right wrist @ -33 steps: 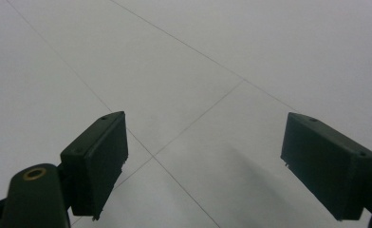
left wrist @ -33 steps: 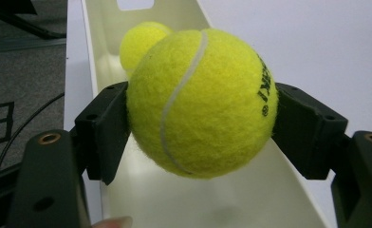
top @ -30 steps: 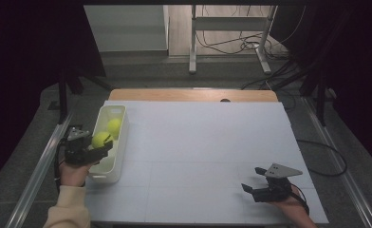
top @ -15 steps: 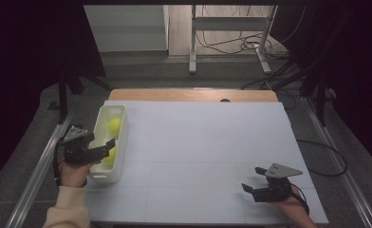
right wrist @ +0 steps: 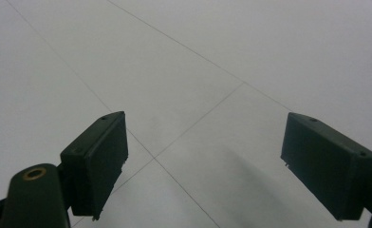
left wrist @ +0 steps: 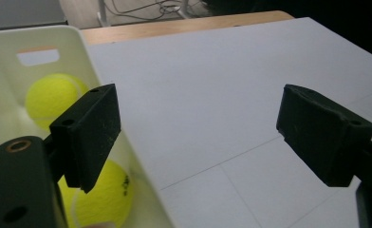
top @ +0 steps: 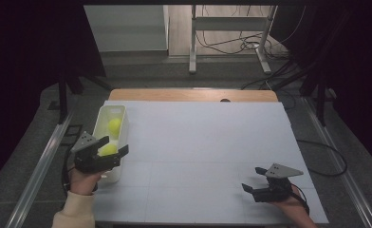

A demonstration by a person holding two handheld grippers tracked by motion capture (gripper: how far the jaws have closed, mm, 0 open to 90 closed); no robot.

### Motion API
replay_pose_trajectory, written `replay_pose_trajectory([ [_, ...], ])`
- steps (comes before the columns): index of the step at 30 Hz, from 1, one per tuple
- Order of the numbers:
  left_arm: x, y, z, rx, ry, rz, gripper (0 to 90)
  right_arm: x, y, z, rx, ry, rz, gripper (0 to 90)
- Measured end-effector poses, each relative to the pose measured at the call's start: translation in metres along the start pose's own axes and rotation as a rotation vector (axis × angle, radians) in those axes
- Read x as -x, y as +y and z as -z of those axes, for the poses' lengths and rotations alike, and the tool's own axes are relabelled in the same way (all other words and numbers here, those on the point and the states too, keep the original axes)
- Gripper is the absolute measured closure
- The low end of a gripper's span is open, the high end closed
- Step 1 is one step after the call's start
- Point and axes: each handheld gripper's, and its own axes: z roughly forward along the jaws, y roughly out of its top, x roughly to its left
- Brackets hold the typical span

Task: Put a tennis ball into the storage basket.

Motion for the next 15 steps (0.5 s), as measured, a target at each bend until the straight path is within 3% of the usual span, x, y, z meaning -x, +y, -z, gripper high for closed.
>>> replay_pose_trajectory([
  [9, 0.028, -0.005, -0.002, 0.025, -0.069, -0.067, 15.2, -0.001, -0.001, 0.002, -0.001, -0.002, -0.001, 16.1],
  [15, 0.045, -0.012, -0.009, 0.023, -0.118, -0.086, 15.2, -0.002, -0.002, 0.004, 0.010, 0.001, -0.003, 16.1],
])
